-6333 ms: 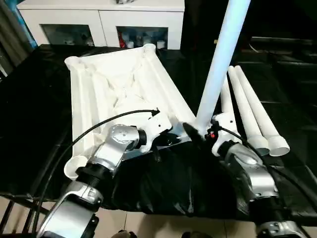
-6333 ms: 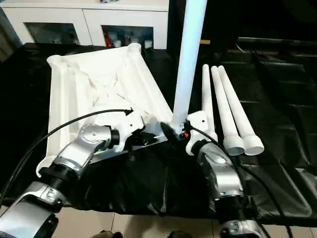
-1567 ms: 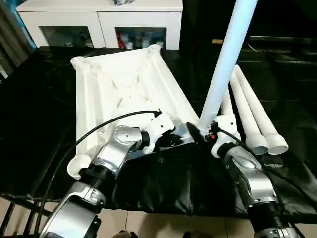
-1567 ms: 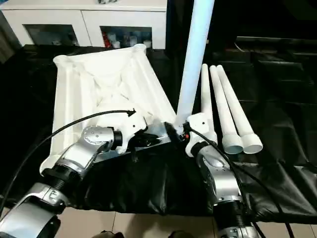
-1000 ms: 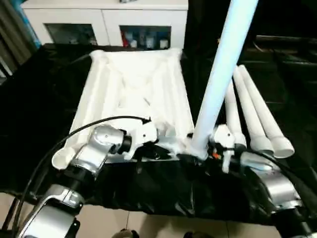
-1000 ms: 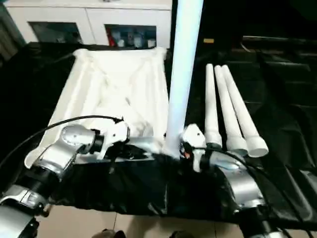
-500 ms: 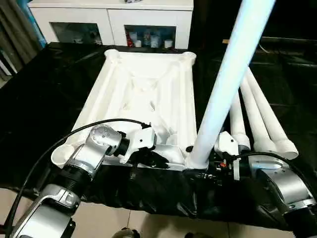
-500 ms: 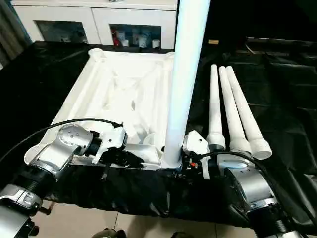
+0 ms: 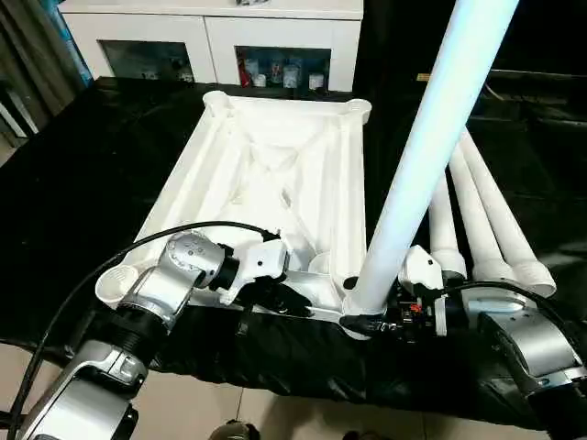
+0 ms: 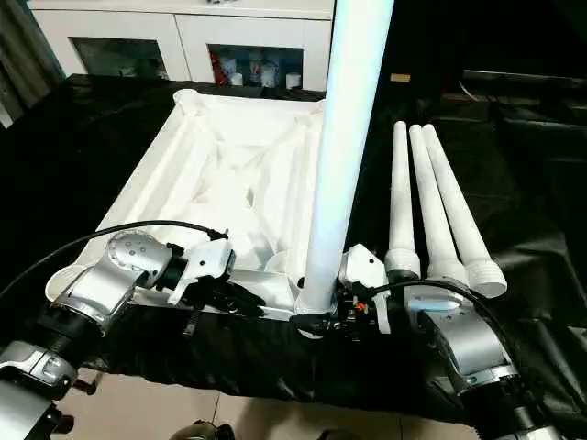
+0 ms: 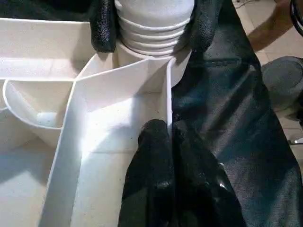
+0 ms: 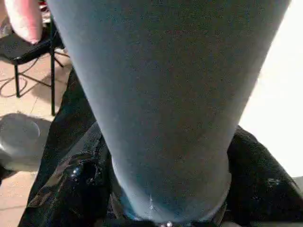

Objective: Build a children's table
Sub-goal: Rotate leg to tighten

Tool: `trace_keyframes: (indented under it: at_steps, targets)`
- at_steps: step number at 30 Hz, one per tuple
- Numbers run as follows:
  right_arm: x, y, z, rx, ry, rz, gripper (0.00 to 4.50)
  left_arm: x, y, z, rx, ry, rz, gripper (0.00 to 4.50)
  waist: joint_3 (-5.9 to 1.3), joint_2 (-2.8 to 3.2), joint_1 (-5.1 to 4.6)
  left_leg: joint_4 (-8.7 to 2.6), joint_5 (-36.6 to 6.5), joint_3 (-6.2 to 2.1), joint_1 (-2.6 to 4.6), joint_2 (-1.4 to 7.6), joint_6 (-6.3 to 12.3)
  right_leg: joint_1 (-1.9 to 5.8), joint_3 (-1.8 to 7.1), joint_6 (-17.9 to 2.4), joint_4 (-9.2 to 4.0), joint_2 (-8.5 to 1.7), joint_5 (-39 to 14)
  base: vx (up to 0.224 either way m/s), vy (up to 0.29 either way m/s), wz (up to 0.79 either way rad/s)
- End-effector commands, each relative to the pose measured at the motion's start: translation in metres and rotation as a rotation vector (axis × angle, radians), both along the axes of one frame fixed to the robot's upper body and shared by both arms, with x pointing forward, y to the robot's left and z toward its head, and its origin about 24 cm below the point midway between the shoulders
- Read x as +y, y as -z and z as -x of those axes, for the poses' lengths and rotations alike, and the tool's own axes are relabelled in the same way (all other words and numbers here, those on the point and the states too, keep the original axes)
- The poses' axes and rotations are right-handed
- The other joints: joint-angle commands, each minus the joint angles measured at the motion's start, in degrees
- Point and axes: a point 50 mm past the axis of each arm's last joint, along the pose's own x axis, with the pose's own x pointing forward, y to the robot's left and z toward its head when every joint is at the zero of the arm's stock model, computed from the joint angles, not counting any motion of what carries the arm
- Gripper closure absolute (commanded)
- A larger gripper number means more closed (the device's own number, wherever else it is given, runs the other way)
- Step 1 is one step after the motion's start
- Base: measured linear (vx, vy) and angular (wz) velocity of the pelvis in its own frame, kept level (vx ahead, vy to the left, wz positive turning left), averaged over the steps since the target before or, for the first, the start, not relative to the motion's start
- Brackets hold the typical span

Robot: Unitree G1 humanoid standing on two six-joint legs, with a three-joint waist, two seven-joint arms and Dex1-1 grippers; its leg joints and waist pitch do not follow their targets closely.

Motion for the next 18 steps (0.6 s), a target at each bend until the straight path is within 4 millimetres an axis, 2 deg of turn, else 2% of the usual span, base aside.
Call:
trace_keyframes:
  at_steps: [1,2,3,4,6,9,10,11,13,14,18]
  targets:
    - [0.006,0.012,-0.002,0.025,0.076,0.022,1.78,-0.007,0.004,0.0,0.006,-0.009,-0.016,4.5,-3.36,-0.49,-0.23,-3.0,-8.8,-1.37,0.54,3.41,5.41,2.83,2.5,-14.8,-3.88,-4.83,-7.7,0.0,0.0,0.0]
    - [0.011,0.013,-0.011,0.003,0.192,0.005,1.78,-0.011,0.003,-0.006,-0.004,-0.075,0.004,4.5,-3.06,-0.38,-0.5,-3.24,-10.3,-1.4,0.54,3.29,4.44,2.7,2.51,-14.1,-4.25,-4.83,-11.3,0.0,0.0,0.0]
    - [0.012,0.013,-0.012,0.003,0.206,-0.001,1.78,-0.012,0.003,-0.007,-0.005,-0.084,0.008,4.5,-2.99,-0.39,-0.62,-3.35,-11.4,-1.48,0.61,3.23,3.84,2.7,2.48,-13.6,-4.56,-4.91,-13.7,0.0,0.0,0.0]
    - [0.016,0.014,-0.018,-0.003,0.283,-0.017,1.78,-0.016,0.002,-0.01,-0.01,-0.132,0.026,4.5,-2.91,-0.83,-0.96,-3.51,-12.7,-1.66,0.62,3.08,2.75,2.91,2.47,-12.3,-4.88,-5.0,-17.7,0.0,0.0,0.0]
    - [0.019,0.016,-0.025,-0.016,0.379,-0.025,1.78,-0.022,0.002,-0.015,-0.017,-0.185,0.045,4.5,-2.83,-0.58,-1.55,-3.77,-14.1,-1.92,0.71,3.14,1.62,2.63,2.49,-11.2,-5.13,-5.01,-21.0,0.0,0.0,0.0]
    - [0.023,0.021,-0.03,-0.018,0.476,-0.03,1.78,-0.028,0.001,-0.019,-0.025,-0.243,0.056,4.5,-2.89,-0.63,-2.55,-3.77,-15.1,-1.98,0.65,3.04,1.2,2.51,2.65,-11.1,-5.22,-4.94,-20.2,0.0,0.0,0.0]
    - [0.025,0.023,-0.032,-0.024,0.518,-0.031,1.78,-0.032,0.001,-0.021,-0.033,-0.268,0.06,4.5,-2.91,-0.62,-2.6,-3.75,-15.0,-1.98,0.69,3.07,1.41,2.49,2.69,-11.2,-5.2,-4.95,-19.6,0.0,0.0,0.0]
    - [0.028,0.026,-0.033,-0.023,0.564,-0.033,1.78,-0.036,0.001,-0.023,-0.04,-0.295,0.062,4.5,-2.87,-0.86,-2.72,-3.66,-14.7,-1.81,0.59,3.04,1.64,2.45,2.78,-11.4,-5.18,-4.9,-18.7,0.0,0.0,0.0]
    - [0.032,0.03,-0.035,-0.027,0.658,-0.042,1.78,-0.045,0.001,-0.025,-0.045,-0.345,0.074,4.5,-2.95,-0.65,-2.82,-3.61,-13.4,-1.71,0.62,3.03,1.87,2.3,2.83,-11.9,-5.02,-4.89,-16.7,0.0,0.0,0.0]
    - [0.034,0.033,-0.036,-0.026,0.712,-0.041,1.78,-0.049,0.001,-0.026,-0.059,-0.37,0.072,4.5,-2.98,-0.84,-2.8,-3.54,-13.1,-1.69,0.59,2.91,2.13,2.37,2.78,-11.9,-5.05,-4.85,-16.3,0.0,0.0,0.0]
    - [0.042,0.035,-0.035,-0.052,0.778,-0.046,1.78,-0.059,0.002,-0.025,-0.078,-0.408,0.09,4.5,-3.06,-0.55,-2.73,-3.5,-11.9,-1.66,0.47,2.87,2.74,2.46,2.78,-12.0,-4.95,-4.77,-13.9,0.0,0.0,0.0]
